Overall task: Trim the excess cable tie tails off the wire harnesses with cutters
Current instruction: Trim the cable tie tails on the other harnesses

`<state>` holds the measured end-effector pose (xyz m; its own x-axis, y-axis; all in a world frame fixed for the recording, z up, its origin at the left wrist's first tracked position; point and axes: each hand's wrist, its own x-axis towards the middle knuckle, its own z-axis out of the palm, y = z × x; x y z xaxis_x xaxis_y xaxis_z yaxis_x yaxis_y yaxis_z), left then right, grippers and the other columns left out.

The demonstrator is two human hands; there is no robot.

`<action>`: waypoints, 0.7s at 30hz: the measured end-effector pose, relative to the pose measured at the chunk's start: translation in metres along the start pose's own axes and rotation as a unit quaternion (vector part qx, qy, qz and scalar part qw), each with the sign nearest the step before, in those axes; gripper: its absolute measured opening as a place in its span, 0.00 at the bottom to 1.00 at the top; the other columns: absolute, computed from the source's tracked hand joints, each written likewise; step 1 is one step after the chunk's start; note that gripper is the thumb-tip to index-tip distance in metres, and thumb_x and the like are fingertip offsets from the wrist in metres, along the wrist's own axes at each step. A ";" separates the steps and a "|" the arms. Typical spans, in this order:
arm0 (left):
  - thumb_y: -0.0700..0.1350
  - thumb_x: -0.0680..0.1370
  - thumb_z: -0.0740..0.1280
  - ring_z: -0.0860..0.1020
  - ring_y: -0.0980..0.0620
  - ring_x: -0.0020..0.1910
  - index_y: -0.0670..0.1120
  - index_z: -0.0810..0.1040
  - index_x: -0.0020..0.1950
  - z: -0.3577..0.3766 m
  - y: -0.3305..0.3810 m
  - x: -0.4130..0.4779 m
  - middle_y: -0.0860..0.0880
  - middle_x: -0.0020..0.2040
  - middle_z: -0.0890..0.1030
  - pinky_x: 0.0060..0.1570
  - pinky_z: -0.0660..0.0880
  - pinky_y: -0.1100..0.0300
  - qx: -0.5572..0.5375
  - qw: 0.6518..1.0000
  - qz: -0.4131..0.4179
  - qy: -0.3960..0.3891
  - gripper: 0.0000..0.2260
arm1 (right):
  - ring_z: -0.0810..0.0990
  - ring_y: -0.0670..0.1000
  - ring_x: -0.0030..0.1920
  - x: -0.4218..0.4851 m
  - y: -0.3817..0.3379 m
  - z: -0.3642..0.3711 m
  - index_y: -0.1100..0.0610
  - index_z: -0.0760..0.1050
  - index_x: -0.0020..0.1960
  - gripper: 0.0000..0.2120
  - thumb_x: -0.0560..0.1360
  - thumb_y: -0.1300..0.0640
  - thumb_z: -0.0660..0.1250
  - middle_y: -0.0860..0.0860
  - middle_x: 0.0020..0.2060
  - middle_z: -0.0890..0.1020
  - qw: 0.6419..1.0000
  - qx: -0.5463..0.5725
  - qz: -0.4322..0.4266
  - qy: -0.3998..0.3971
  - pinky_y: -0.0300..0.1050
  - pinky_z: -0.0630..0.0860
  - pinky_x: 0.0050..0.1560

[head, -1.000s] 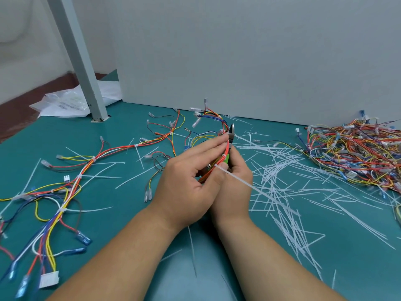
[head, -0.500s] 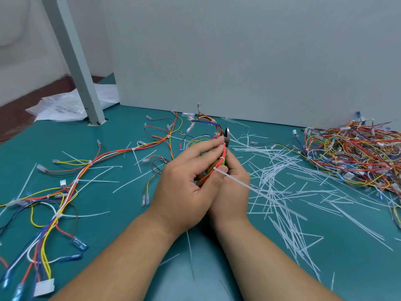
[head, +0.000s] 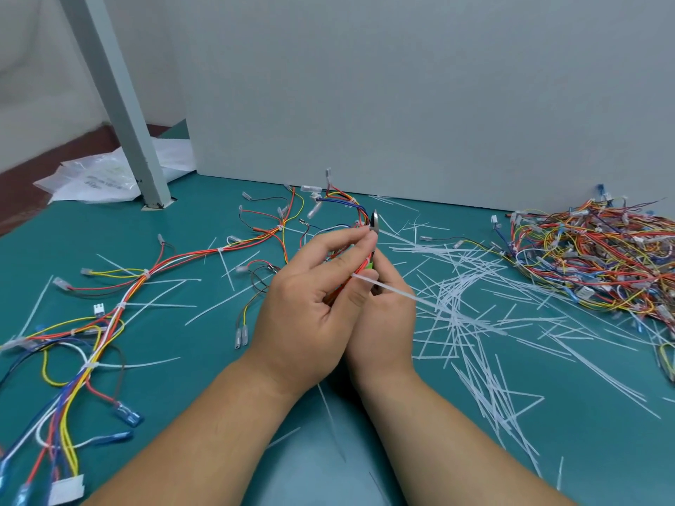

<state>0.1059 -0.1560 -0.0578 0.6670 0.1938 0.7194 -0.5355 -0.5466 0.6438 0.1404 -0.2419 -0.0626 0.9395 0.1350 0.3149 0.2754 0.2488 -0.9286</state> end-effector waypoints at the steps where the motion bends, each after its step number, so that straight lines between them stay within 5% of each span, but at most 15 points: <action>1: 0.41 0.82 0.66 0.77 0.54 0.68 0.42 0.79 0.69 0.000 -0.001 0.000 0.50 0.68 0.78 0.66 0.73 0.59 0.000 1.000 0.003 0.002 0.15 | 0.69 0.47 0.34 0.000 0.000 0.000 0.62 0.79 0.51 0.06 0.78 0.71 0.67 0.57 0.34 0.76 1.000 0.001 0.002 0.000 0.39 0.71 0.35; 13: 0.41 0.82 0.66 0.78 0.53 0.67 0.41 0.79 0.68 0.002 0.001 0.000 0.48 0.68 0.79 0.65 0.74 0.58 -0.010 1.000 0.012 -0.004 0.15 | 0.68 0.51 0.37 -0.001 0.001 -0.001 0.57 0.79 0.47 0.08 0.77 0.69 0.69 0.55 0.35 0.75 1.000 0.017 0.018 0.002 0.44 0.69 0.38; 18: 0.42 0.80 0.68 0.78 0.61 0.55 0.41 0.79 0.69 -0.001 0.008 0.000 0.50 0.68 0.79 0.60 0.73 0.66 0.012 1.000 -0.010 -0.010 0.17 | 0.69 0.52 0.40 -0.001 0.000 0.005 0.52 0.80 0.43 0.03 0.71 0.59 0.69 0.54 0.37 0.74 0.993 0.098 0.058 0.000 0.46 0.71 0.39; 21: 0.37 0.76 0.69 0.76 0.61 0.66 0.40 0.78 0.69 -0.002 0.011 -0.001 0.48 0.70 0.78 0.67 0.71 0.64 0.018 0.999 -0.004 -0.031 0.21 | 0.66 0.55 0.42 0.001 0.003 0.003 0.54 0.79 0.43 0.03 0.74 0.61 0.68 0.55 0.37 0.72 0.996 0.072 0.047 0.016 0.56 0.66 0.44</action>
<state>0.0980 -0.1611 -0.0510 0.7026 0.1469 0.6963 -0.5126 -0.5742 0.6384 0.1414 -0.2383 -0.0651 0.9664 0.1335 0.2196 0.1566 0.3716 -0.9151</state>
